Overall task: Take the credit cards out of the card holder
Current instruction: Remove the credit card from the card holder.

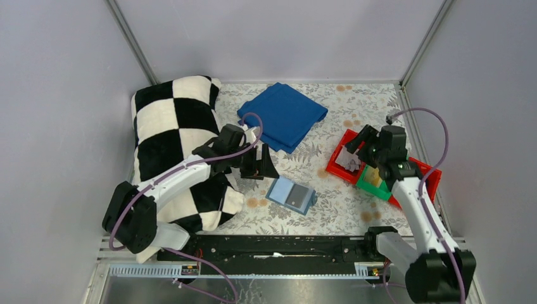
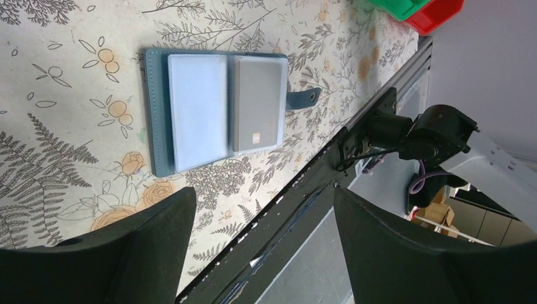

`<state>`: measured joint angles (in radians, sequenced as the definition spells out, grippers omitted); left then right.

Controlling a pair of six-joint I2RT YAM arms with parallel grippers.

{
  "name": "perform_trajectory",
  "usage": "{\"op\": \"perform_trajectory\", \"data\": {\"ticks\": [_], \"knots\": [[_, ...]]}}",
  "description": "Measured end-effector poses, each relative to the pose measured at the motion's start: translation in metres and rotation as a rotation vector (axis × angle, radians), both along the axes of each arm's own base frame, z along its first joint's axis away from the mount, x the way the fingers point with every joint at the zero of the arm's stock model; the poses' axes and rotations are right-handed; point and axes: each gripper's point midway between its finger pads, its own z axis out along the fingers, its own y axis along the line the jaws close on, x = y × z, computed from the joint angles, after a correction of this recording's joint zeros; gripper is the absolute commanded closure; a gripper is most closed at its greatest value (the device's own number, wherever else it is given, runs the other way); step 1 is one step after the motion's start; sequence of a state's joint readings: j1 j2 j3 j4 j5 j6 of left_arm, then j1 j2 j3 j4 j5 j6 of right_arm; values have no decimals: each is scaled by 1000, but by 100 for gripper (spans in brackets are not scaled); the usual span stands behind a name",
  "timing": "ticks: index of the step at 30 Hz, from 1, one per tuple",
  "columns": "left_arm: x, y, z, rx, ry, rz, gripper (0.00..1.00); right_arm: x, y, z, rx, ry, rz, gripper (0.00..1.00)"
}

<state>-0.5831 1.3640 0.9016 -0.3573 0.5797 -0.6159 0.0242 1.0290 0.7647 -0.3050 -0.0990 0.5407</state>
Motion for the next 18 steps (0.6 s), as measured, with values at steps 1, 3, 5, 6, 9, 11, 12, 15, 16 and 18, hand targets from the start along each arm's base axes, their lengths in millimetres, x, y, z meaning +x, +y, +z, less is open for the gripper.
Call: {"op": "perform_trajectory", "data": {"ticks": [1, 3, 5, 6, 9, 11, 12, 15, 16, 18], "knots": [[0, -1, -1, -4, 1, 4, 16, -4, 6, 6, 15, -23, 3, 20], [1, -3, -3, -15, 3, 10, 17, -18, 32, 12, 63, -47, 54, 19], [3, -7, -5, -22, 3, 7, 18, -35, 69, 10, 119, -37, 147, 20], [3, -11, -8, -18, 9, -4, 18, -45, 89, 5, 149, -17, 192, 20], [5, -24, -20, 6, 37, -29, 20, -75, 132, -19, 206, 72, 287, 25], [3, -29, -31, 22, 64, -38, 20, -92, 147, -37, 228, 134, 318, 31], [1, -30, -38, 33, 83, -40, 20, -99, 153, -47, 241, 162, 324, 33], [-4, -31, -53, 40, 118, -32, 20, -116, 157, -75, 273, 233, 309, 48], [-5, -31, -56, 39, 126, -28, 20, -122, 156, -84, 274, 259, 303, 52], [-8, -30, -62, 40, 143, -21, 20, -130, 157, -96, 273, 299, 296, 57]]}}
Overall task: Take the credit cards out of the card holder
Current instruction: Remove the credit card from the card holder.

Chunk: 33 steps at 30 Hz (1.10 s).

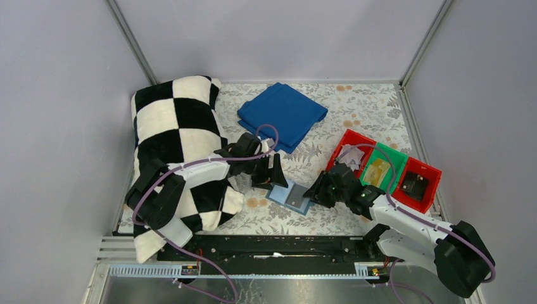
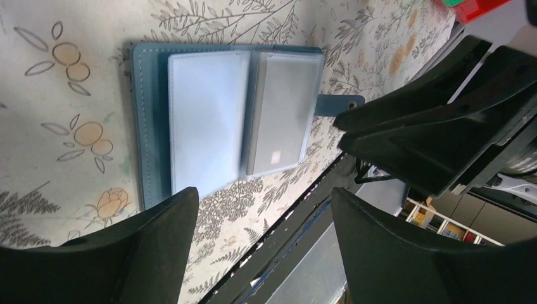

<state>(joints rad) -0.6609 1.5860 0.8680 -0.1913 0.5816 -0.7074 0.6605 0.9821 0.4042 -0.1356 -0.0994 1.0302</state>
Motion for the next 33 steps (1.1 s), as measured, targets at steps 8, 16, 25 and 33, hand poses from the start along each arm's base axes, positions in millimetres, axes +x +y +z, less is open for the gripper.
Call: {"op": "perform_trajectory", "data": {"ticks": [8, 16, 25, 33], "knots": [[4, -8, -17, -10, 27, -15, 21, -3, 8, -13, 18, 35, -13, 68], [2, -9, -32, -4, 57, -31, 22, 4, 18, -23, 32, 49, -10, 73], [-10, -9, -32, -92, 54, -41, 22, 7, 21, -29, 48, 39, -14, 74], [-30, 6, -26, -42, 89, -54, 22, 18, 29, -31, 46, -15, 23, 79]]}}
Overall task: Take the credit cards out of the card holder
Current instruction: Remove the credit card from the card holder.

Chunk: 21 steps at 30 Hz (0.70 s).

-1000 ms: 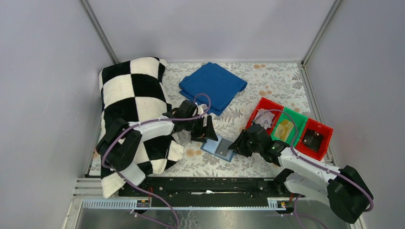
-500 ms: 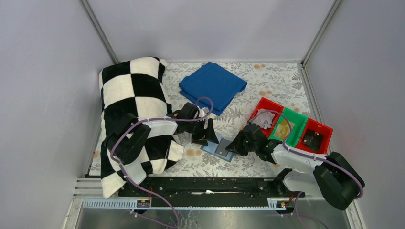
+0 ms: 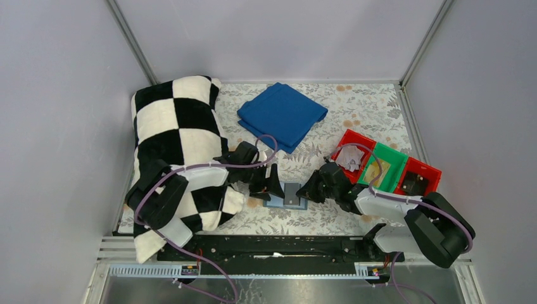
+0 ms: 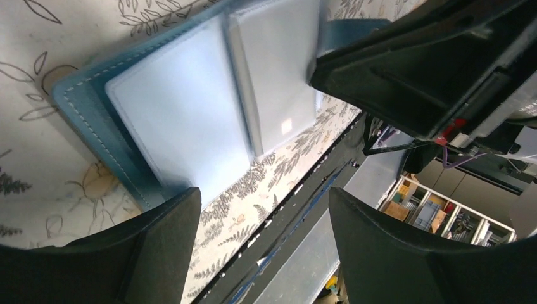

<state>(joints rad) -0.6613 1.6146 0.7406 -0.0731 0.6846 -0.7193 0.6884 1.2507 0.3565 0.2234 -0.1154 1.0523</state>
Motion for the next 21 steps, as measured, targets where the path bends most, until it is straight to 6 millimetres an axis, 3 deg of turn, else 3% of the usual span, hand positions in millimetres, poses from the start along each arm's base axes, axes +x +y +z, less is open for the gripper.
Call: {"op": "perform_trajectory", "data": {"ticks": [10, 17, 21], "knots": [[21, -16, 46, -77, -98, 24, 23, 5, 3, 0, -20, -22, 32, 78], [25, -21, 29, -71, -51, 54, 24, 4, 6, 2, 7, -36, 40, 75], [23, -18, 29, -56, -43, 67, 23, 1, 10, 4, 32, -33, 60, 74]]}}
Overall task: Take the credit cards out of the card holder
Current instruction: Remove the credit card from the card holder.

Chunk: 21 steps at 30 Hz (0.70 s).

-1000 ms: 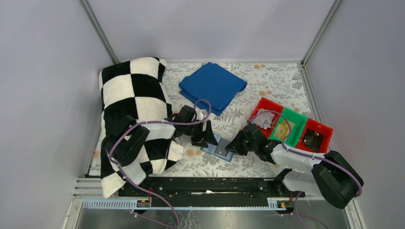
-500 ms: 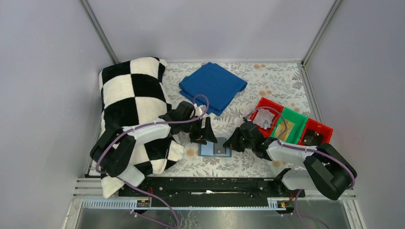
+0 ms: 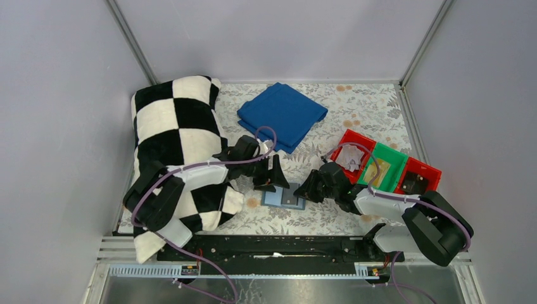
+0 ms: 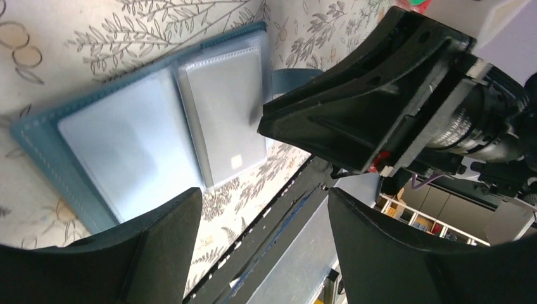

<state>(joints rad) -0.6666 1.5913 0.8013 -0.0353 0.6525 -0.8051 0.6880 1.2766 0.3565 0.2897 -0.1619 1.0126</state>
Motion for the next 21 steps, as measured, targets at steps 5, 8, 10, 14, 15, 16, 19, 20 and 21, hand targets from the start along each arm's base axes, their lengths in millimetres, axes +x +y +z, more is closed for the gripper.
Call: {"op": "perform_trajectory", "data": {"ticks": [5, 8, 10, 14, 15, 16, 19, 20, 21], "knots": [[0, 8, 27, -26, -32, 23, 22, -6, 7, 1, 20, 16, 55, 73], [9, 14, 55, -83, -88, 56, 22, -3, 17, 7, 32, 13, 100, 73], [15, 20, 67, -95, -113, 77, 21, 1, 24, 14, 48, -2, 127, 73], [27, 28, 83, -86, -151, 104, 21, 10, 39, 31, 76, -38, 176, 63], [28, 30, 84, -81, -154, 108, 21, 12, 42, 33, 81, -44, 184, 62], [29, 33, 84, -74, -157, 113, 21, 14, 46, 37, 87, -50, 198, 62], [29, 43, 80, -43, -147, 130, 21, 18, 56, 38, 99, -49, 225, 64], [30, 45, 80, -39, -147, 135, 21, 20, 59, 35, 102, -45, 234, 65], [30, 47, 80, -38, -151, 141, 21, 21, 62, 32, 101, -35, 239, 65]]}}
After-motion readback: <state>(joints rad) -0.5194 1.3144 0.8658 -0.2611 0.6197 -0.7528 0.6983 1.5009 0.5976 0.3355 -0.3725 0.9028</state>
